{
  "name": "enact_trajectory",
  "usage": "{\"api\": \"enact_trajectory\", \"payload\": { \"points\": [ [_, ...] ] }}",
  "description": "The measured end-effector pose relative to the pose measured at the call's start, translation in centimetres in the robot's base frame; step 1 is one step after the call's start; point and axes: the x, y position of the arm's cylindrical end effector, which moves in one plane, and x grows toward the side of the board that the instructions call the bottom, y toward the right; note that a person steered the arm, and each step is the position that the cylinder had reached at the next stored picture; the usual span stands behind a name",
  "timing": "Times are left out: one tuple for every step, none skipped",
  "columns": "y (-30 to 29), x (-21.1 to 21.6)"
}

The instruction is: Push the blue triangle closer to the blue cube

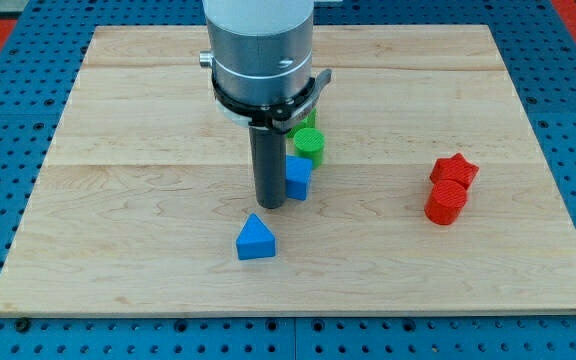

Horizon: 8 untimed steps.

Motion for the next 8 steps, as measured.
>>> {"api": "enact_trajectory", "payload": {
  "points": [
    [3.0,2.2],
    [5.7,7.6],
    [-0.7,10.6],
    [-4.6,9.8],
    [-2.3,6.8],
    [0.4,6.0],
    [2.7,6.0],
    [3.5,4.7]
  ]
}}
